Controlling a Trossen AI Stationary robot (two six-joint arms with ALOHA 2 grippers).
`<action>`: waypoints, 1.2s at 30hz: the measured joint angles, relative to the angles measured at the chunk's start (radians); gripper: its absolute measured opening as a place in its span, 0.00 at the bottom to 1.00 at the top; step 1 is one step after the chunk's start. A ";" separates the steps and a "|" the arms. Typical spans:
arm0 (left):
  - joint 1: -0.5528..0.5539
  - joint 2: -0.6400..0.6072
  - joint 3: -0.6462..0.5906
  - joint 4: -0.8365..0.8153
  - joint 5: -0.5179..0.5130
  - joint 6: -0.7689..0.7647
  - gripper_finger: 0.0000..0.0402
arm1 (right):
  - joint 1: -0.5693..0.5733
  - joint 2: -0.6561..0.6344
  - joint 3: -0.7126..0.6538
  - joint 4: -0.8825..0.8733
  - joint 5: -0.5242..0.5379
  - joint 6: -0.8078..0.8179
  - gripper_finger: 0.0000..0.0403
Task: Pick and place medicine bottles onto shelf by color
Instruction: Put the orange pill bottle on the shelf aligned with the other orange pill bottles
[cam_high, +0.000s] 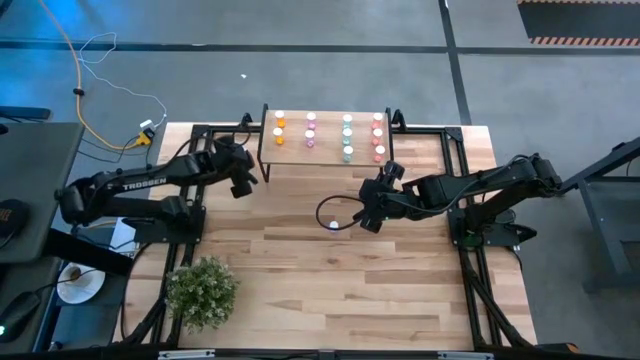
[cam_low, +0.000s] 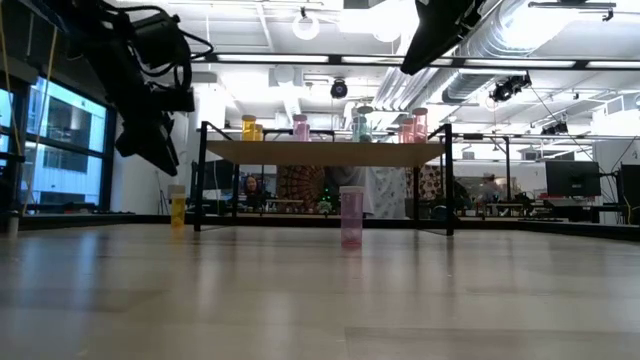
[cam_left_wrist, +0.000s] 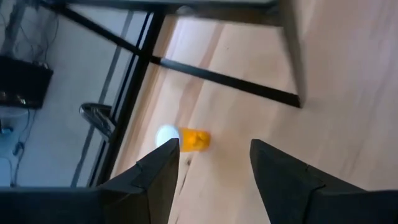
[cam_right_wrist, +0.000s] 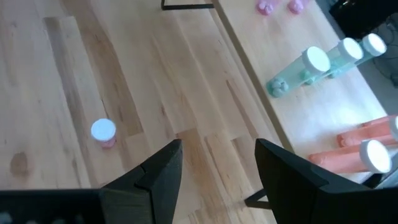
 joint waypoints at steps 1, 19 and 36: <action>0.012 0.000 0.000 0.000 0.005 -0.012 0.46 | 0.000 0.000 0.000 0.000 0.007 -0.001 0.48; 0.174 0.016 0.059 -0.002 0.181 -0.107 0.46 | 0.000 0.000 0.000 0.003 0.031 0.008 0.48; 0.204 0.222 0.176 -0.076 0.171 -0.118 0.46 | 0.000 0.000 0.000 0.003 0.023 0.031 0.48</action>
